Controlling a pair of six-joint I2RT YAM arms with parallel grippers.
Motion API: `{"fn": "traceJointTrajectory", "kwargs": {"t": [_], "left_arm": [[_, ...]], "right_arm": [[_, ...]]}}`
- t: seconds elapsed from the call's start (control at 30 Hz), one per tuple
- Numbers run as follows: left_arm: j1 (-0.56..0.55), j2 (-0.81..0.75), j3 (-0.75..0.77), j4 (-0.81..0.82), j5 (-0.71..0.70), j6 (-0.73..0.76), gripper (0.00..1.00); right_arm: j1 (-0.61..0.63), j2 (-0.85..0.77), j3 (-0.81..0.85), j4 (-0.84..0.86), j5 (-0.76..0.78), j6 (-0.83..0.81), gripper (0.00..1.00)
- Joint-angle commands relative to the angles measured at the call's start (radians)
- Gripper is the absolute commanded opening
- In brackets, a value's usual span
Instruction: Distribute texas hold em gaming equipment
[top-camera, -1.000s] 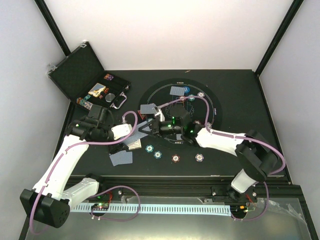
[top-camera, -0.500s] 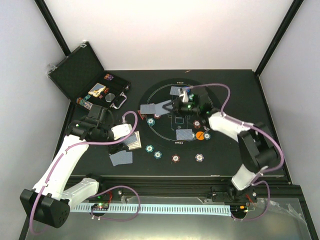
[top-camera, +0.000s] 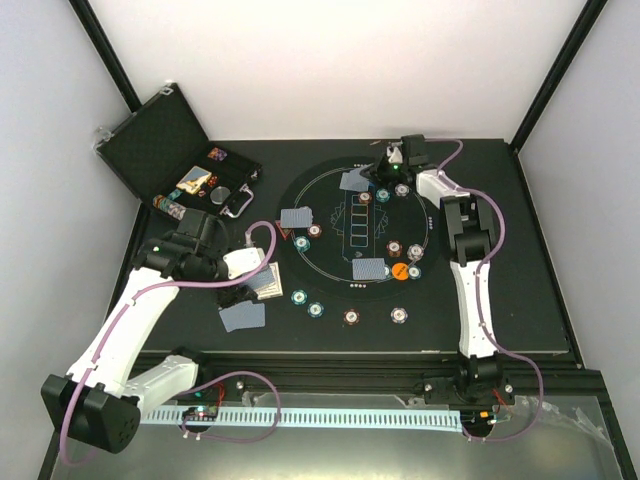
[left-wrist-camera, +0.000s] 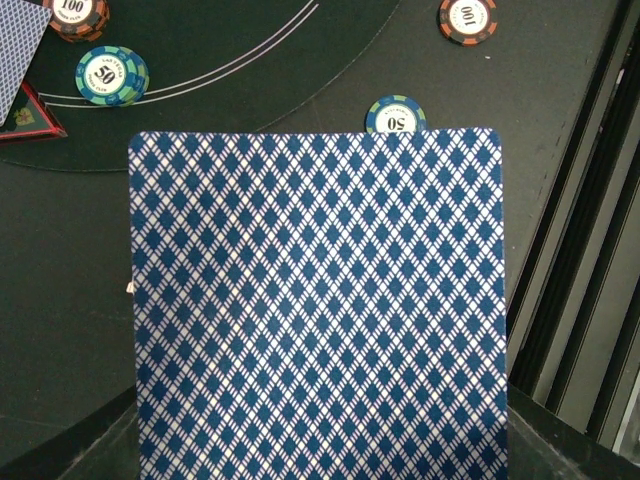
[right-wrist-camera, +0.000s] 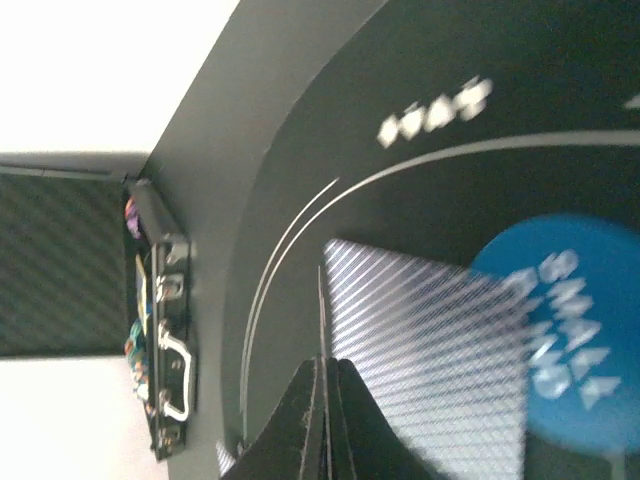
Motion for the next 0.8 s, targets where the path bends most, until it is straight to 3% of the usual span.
{"fn": "traceJointTrajectory", "kwargs": {"t": [0.0, 0.1, 0.3, 0.4, 0.57, 0.77], "left_arm": [[0.003, 0.005, 0.027, -0.002, 0.007, -0.013, 0.02], [0.004, 0.000, 0.025, -0.006, 0.001, -0.011, 0.02], [0.003, -0.001, 0.034, -0.009, 0.011, -0.018, 0.02], [0.003, -0.004, 0.036, -0.008, 0.017, -0.022, 0.02], [0.003, -0.012, 0.036, -0.009, 0.021, -0.021, 0.02], [0.003, -0.026, 0.038, -0.010, 0.029, -0.026, 0.02]], "right_arm": [[0.000, 0.094, 0.174, -0.074, -0.006, 0.054, 0.04], [-0.002, 0.155, 0.276, -0.098, -0.005, 0.080, 0.09], [-0.013, 0.113, 0.265, -0.140, 0.024, 0.060, 0.35], [-0.022, 0.003, 0.154, -0.174, 0.054, 0.002, 0.41], [-0.029, -0.233, -0.141, -0.160, 0.096, -0.083, 0.43], [0.008, -0.600, -0.594, 0.074, 0.060, -0.015, 0.52]]}}
